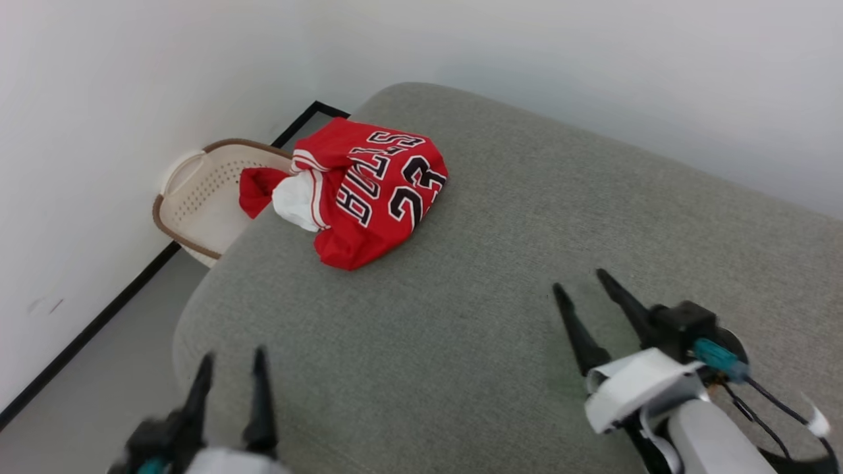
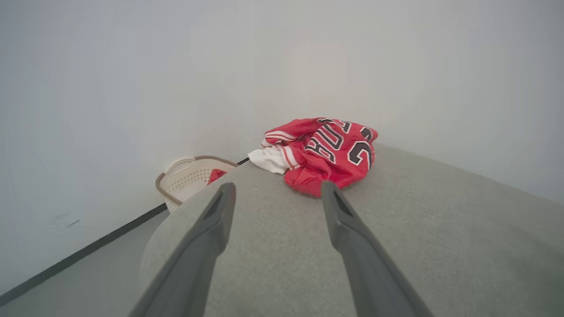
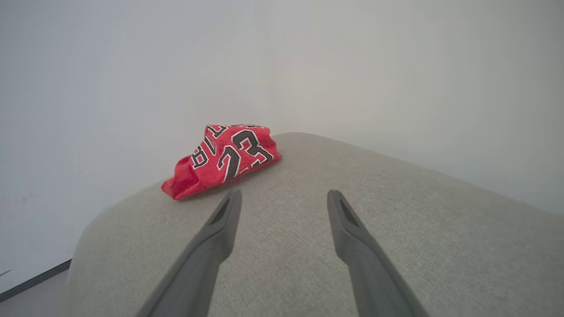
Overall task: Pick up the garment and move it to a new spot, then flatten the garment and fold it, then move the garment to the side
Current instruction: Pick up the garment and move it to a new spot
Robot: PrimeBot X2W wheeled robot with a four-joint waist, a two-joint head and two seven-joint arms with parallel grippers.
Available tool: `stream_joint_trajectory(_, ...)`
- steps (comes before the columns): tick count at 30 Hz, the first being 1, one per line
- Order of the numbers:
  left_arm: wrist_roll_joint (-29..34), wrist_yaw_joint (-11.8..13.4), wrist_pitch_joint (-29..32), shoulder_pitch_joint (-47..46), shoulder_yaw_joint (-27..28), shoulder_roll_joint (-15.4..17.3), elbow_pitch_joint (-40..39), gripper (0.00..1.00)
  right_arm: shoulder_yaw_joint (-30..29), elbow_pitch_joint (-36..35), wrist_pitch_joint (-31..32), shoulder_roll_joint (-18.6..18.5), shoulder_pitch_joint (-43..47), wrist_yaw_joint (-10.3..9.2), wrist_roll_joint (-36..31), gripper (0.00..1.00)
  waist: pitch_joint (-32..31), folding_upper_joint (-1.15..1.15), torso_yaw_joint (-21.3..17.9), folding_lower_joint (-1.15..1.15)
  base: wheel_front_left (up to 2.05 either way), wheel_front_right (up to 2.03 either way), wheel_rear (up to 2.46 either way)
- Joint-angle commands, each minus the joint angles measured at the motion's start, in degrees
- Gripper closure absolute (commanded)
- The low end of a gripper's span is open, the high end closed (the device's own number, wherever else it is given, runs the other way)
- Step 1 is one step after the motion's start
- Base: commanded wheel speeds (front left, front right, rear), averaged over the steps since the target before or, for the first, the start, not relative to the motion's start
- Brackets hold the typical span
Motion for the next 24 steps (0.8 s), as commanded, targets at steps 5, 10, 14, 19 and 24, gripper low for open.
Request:
stream_joint_trajectory(5,3.2,-4.4,0.4,-11.8,-4.8,5.5,6.5,0.0,-4.4,-3.0,-0.1,0.1,3.9,0.02,-1.8,0.0,1.2,0.0,-3.4,0.0,0.0,0.0,0.0)
stream_joint_trajectory(10,0.0,-5.7,2.4,-27.8,-6.5,10.2,13.3,0.0,-6.2,-6.1,-0.1,-0.7,2.7,-0.01,-3.6,0.0,7.8,0.0,-12.0,0.0,0.0,0.0,0.0)
stream_joint_trajectory(14,-6.0,-5.9,5.3,-40.5,-6.9,13.4,20.6,0.0,-7.1,-8.2,-0.1,-1.4,0.4,0.0,-4.3,0.0,13.6,0.0,-17.6,0.0,0.0,0.0,0.0)
stream_joint_trajectory(19,-14.6,-5.9,12.5,-51.6,-8.7,19.7,30.8,0.0,-7.6,-10.0,-0.1,-0.9,-1.8,0.0,-4.0,0.0,18.8,0.0,-23.3,0.0,0.0,0.0,0.0)
stream_joint_trajectory(24,-25.5,-5.9,29.3,-57.1,-11.5,24.7,39.5,0.0,-7.3,-11.3,-0.1,-0.1,-2.3,0.0,-3.7,0.0,21.2,0.0,-26.8,0.0,0.0,0.0,0.0)
